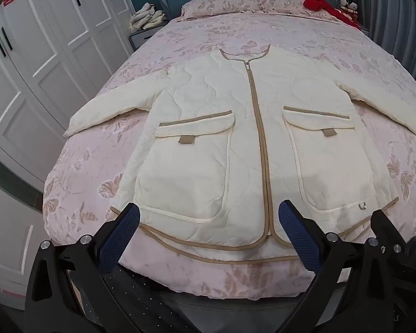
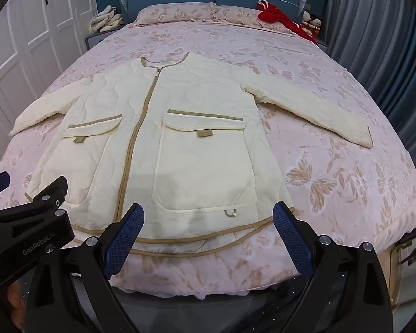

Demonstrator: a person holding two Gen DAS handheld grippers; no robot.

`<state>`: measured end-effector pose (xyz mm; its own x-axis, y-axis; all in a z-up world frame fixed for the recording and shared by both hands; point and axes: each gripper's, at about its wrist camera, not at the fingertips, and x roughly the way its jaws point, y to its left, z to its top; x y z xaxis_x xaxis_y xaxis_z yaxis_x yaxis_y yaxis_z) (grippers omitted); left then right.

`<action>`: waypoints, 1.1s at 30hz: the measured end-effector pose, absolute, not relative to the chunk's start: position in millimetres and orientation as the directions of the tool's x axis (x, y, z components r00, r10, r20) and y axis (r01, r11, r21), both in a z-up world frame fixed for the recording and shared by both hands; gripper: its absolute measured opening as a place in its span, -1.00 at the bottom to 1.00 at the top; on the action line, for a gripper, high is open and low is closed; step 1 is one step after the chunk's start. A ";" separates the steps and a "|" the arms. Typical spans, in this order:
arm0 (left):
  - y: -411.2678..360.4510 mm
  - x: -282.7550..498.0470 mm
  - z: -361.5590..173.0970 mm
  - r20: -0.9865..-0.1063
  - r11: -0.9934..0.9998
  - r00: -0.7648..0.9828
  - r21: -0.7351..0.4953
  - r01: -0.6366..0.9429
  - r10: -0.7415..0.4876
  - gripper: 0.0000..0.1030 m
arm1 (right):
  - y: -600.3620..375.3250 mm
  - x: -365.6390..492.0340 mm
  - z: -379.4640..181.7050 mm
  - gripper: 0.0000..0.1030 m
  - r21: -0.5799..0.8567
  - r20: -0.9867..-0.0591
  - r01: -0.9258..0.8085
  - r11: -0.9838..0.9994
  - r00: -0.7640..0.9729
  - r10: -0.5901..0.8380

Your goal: Fold large clothes

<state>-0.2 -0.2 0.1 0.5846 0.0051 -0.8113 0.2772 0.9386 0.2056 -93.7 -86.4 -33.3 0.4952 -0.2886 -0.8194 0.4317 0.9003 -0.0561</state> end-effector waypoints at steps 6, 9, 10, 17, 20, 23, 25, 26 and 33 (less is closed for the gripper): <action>-3.9 0.9 -0.9 -0.815 0.937 0.579 0.220 0.273 0.022 0.90 | -84.1 -91.4 -32.8 0.79 -0.067 -0.818 0.427 0.902 0.494 -0.295; 1.4 3.5 -2.4 -0.820 0.939 0.573 0.209 0.273 0.016 0.90 | -83.7 -90.6 -32.3 0.79 -0.068 -0.817 0.422 0.904 0.497 -0.293; 1.1 3.6 -2.6 -0.820 0.939 0.573 0.210 0.272 0.017 0.90 | -92.5 -92.2 -35.9 0.79 -0.066 -0.819 0.427 0.902 0.493 -0.294; 7.2 6.5 -5.9 -0.824 0.944 0.566 0.196 0.265 0.013 0.90 | -87.9 -90.3 -34.0 0.79 -0.072 -0.821 0.426 0.902 0.488 -0.296; 8.2 5.2 -6.6 -0.822 0.945 0.570 0.199 0.261 0.016 0.90 | -81.4 -87.4 -34.7 0.79 -0.077 -0.821 0.424 0.902 0.486 -0.299; 8.0 4.9 -6.0 -0.821 0.945 0.570 0.199 0.259 0.017 0.90 | -81.6 -86.6 -34.8 0.79 -0.078 -0.821 0.424 0.903 0.486 -0.299; 9.2 4.2 -5.8 -0.821 0.946 0.570 0.197 0.256 0.017 0.90 | -80.7 -86.6 -34.3 0.79 -0.078 -0.820 0.423 0.903 0.488 -0.299; 9.3 4.5 -4.3 -0.821 0.947 0.571 0.197 0.255 0.017 0.90 | -80.5 -86.9 -33.7 0.79 -0.078 -0.819 0.422 0.903 0.490 -0.300; 13.4 5.3 0.2 -0.819 0.950 0.574 0.191 0.248 0.014 0.90 | -76.9 -87.3 -28.7 0.79 -0.077 -0.814 0.420 0.904 0.497 -0.300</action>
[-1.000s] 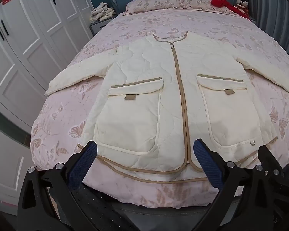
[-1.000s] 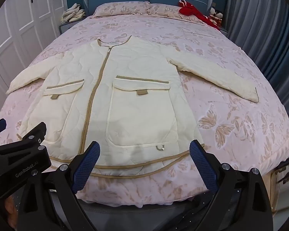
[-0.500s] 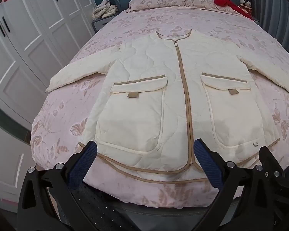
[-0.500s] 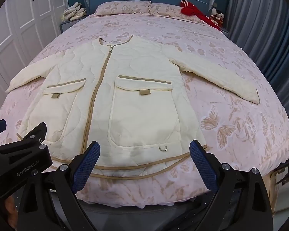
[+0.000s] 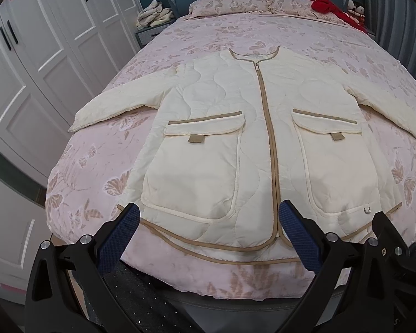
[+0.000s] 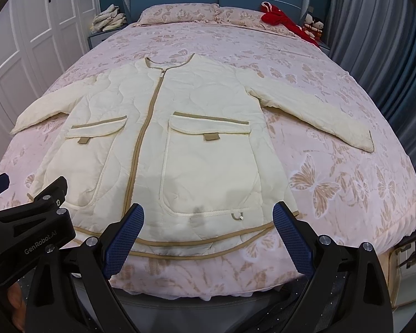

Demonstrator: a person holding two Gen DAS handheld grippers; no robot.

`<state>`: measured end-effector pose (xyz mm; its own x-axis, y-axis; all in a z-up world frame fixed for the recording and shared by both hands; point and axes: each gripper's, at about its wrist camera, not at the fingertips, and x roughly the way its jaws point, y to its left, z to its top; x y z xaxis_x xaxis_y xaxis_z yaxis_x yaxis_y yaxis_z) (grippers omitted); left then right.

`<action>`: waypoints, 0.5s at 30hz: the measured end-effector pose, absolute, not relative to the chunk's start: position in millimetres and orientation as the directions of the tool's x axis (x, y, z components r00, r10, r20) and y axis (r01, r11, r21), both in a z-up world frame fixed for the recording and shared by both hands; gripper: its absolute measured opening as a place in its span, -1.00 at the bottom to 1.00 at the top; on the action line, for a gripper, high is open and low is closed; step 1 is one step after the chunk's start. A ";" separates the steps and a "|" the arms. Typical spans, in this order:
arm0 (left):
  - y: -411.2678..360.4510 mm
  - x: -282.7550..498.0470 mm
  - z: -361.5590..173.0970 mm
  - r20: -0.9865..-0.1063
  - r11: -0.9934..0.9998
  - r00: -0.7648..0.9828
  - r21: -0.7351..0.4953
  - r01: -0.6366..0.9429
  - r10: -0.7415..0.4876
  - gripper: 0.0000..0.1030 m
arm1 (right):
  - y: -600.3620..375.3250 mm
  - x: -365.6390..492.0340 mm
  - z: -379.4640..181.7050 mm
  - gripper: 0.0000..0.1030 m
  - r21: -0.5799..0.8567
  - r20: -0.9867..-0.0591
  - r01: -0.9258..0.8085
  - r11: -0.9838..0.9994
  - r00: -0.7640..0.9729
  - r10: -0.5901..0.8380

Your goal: Fold large clothes

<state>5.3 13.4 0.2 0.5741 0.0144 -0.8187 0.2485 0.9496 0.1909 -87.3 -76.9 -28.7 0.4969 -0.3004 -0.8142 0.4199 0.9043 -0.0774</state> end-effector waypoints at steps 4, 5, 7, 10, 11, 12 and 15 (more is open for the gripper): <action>15.0 5.5 1.6 -0.818 0.951 0.575 0.187 0.246 0.013 0.90 | -75.4 -88.1 -27.3 0.79 -0.077 -0.811 0.418 0.905 0.502 -0.301; 15.2 5.3 1.8 -0.818 0.951 0.575 0.186 0.245 0.012 0.90 | -74.5 -88.1 -26.5 0.79 -0.077 -0.811 0.417 0.906 0.503 -0.300; 14.8 5.0 2.1 -0.818 0.952 0.575 0.186 0.244 0.013 0.90 | -75.5 -88.1 -27.3 0.79 -0.078 -0.811 0.418 0.905 0.502 -0.301; 15.8 4.3 3.3 -0.818 0.953 0.576 0.183 0.243 0.010 0.90 | -75.0 -88.9 -26.0 0.79 -0.077 -0.810 0.418 0.905 0.503 -0.301; 16.1 4.2 4.1 -0.817 0.953 0.577 0.182 0.242 0.009 0.90 | -74.3 -89.2 -24.6 0.79 -0.077 -0.809 0.418 0.905 0.504 -0.302; 16.2 3.9 4.8 -0.816 0.953 0.579 0.181 0.241 0.009 0.90 | -73.8 -89.8 -23.7 0.79 -0.077 -0.808 0.418 0.905 0.506 -0.302; 17.3 4.0 5.8 -0.814 0.954 0.580 0.179 0.239 0.007 0.90 | -72.8 -90.8 -21.8 0.79 -0.075 -0.806 0.418 0.905 0.510 -0.302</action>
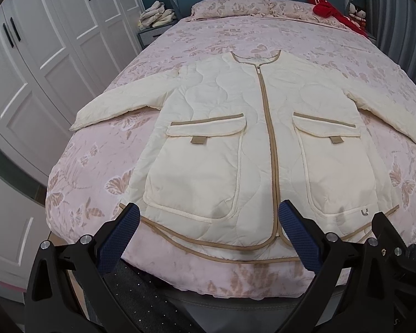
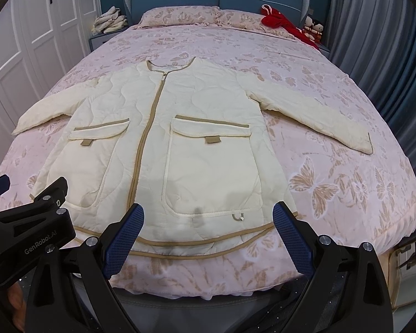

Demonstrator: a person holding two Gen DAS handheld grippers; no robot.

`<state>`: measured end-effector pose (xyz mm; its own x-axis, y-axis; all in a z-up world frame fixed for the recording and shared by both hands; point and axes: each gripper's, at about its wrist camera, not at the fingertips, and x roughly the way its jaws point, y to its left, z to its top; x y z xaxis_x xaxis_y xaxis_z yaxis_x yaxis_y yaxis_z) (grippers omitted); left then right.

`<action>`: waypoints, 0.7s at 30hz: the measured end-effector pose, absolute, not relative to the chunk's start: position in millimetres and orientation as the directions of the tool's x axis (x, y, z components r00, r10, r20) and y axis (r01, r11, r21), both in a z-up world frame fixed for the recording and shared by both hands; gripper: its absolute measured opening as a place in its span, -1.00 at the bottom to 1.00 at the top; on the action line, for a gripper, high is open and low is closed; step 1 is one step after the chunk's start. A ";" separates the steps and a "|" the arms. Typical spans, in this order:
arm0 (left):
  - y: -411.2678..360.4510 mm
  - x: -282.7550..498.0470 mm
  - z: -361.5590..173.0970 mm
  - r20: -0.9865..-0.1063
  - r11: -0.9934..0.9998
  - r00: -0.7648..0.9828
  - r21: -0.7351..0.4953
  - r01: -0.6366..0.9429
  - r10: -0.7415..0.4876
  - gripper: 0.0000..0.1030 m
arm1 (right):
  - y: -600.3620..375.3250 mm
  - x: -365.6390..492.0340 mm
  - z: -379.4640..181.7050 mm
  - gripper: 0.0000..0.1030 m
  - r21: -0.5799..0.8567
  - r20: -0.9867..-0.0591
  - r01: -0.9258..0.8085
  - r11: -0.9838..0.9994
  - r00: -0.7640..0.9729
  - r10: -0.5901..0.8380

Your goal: Fold large clothes

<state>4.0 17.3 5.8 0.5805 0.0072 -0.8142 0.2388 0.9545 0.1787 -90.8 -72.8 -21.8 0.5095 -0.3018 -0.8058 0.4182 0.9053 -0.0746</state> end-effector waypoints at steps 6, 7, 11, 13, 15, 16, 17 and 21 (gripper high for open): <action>17.5 4.0 6.5 -0.814 0.954 0.581 0.179 0.239 0.007 0.89 | -72.6 -90.6 -20.7 0.79 -0.075 -0.806 0.418 0.905 0.510 -0.302; 17.4 4.0 6.2 -0.814 0.954 0.581 0.179 0.239 0.007 0.89 | -72.4 -90.6 -20.3 0.79 -0.075 -0.805 0.418 0.906 0.510 -0.302; 17.3 2.0 7.8 -0.811 0.955 0.584 0.178 0.236 0.007 0.89 | -72.4 -92.4 -18.5 0.79 -0.075 -0.803 0.418 0.905 0.513 -0.303; 17.6 1.0 8.9 -0.810 0.955 0.586 0.178 0.235 0.006 0.89 | -72.4 -92.9 -18.3 0.79 -0.075 -0.802 0.418 0.905 0.514 -0.304; 17.6 0.6 9.7 -0.809 0.956 0.588 0.177 0.235 0.005 0.89 | -72.4 -93.2 -17.3 0.79 -0.074 -0.801 0.420 0.905 0.515 -0.305; 17.8 0.4 10.3 -0.808 0.956 0.589 0.177 0.235 0.005 0.89 | -72.9 -93.5 -17.2 0.79 -0.073 -0.801 0.420 0.904 0.516 -0.304; 18.1 0.3 10.9 -0.808 0.956 0.589 0.176 0.235 0.004 0.89 | -73.2 -94.0 -17.0 0.79 -0.072 -0.800 0.421 0.904 0.517 -0.304; 17.8 0.0 12.9 -0.805 0.956 0.593 0.177 0.234 0.004 0.89 | -73.4 -94.3 -16.1 0.79 -0.071 -0.799 0.421 0.904 0.519 -0.304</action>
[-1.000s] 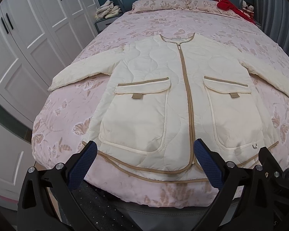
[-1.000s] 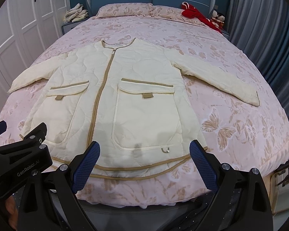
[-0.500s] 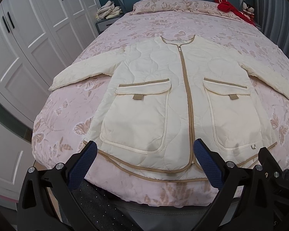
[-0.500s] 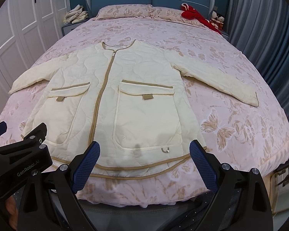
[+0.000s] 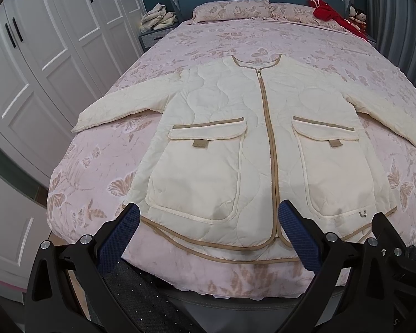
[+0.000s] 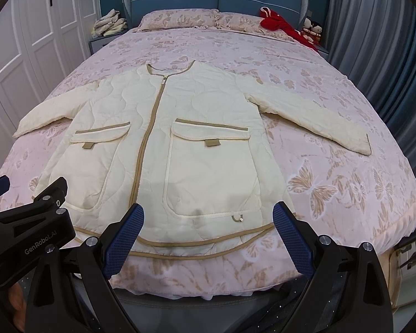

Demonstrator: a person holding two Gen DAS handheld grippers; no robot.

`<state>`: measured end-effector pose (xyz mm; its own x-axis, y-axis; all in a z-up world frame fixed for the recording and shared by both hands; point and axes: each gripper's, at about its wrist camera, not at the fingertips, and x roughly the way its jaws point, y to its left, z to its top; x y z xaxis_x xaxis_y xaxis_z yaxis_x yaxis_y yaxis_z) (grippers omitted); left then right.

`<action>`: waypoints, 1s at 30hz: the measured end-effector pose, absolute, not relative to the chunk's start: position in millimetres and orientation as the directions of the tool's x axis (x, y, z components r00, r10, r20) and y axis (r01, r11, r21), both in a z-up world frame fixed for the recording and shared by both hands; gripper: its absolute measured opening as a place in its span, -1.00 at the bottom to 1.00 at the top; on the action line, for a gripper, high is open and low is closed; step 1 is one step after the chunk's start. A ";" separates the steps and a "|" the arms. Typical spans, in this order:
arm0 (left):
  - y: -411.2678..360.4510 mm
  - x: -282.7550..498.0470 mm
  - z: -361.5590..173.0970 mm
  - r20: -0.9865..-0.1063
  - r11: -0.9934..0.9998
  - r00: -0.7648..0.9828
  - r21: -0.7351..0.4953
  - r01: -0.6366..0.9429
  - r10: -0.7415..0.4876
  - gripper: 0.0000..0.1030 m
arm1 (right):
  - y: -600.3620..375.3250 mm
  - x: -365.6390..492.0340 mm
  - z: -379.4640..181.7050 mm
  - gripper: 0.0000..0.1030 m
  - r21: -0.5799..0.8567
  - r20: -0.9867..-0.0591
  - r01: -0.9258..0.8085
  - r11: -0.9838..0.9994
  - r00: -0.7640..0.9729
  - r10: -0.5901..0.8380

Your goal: Fold large clothes

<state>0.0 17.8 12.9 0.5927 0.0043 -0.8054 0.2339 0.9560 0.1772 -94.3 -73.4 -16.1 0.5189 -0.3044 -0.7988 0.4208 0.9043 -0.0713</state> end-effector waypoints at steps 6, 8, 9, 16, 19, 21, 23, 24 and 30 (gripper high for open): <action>17.7 0.5 12.8 -0.806 0.956 0.592 0.178 0.234 0.005 0.88 | -73.3 -94.1 -15.9 0.79 -0.072 -0.797 0.419 0.905 0.521 -0.304; 17.7 0.5 13.0 -0.806 0.956 0.592 0.178 0.233 0.005 0.88 | -73.4 -94.0 -16.3 0.79 -0.073 -0.798 0.418 0.905 0.521 -0.305; 18.0 0.5 12.7 -0.806 0.956 0.592 0.177 0.234 0.004 0.88 | -73.4 -94.1 -16.5 0.79 -0.072 -0.798 0.419 0.905 0.521 -0.304; 18.1 0.2 12.7 -0.805 0.956 0.593 0.178 0.235 0.005 0.88 | -73.3 -94.1 -15.7 0.79 -0.072 -0.798 0.419 0.905 0.520 -0.304; 18.4 0.2 12.5 -0.806 0.956 0.592 0.177 0.234 0.004 0.88 | -73.2 -94.2 -16.0 0.79 -0.072 -0.797 0.419 0.905 0.521 -0.305; 18.3 0.0 12.7 -0.806 0.956 0.592 0.178 0.235 0.005 0.88 | -73.0 -94.4 -16.4 0.79 -0.072 -0.797 0.419 0.905 0.521 -0.305; 18.5 0.2 12.2 -0.806 0.955 0.592 0.178 0.235 0.005 0.88 | -73.1 -94.1 -16.8 0.79 -0.071 -0.798 0.419 0.905 0.520 -0.304; 18.5 0.0 12.7 -0.806 0.955 0.592 0.179 0.235 0.006 0.88 | -73.1 -93.8 -16.9 0.79 -0.071 -0.800 0.420 0.905 0.518 -0.303; 19.7 -0.1 13.3 -0.806 0.956 0.592 0.178 0.234 0.006 0.88 | -71.9 -93.2 -14.7 0.79 -0.070 -0.800 0.419 0.905 0.519 -0.302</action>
<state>-0.1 19.7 13.3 0.5917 0.0057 -0.8062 0.2339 0.9557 0.1784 -93.2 -71.9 -14.7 0.5186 -0.3017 -0.8000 0.4193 0.9052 -0.0696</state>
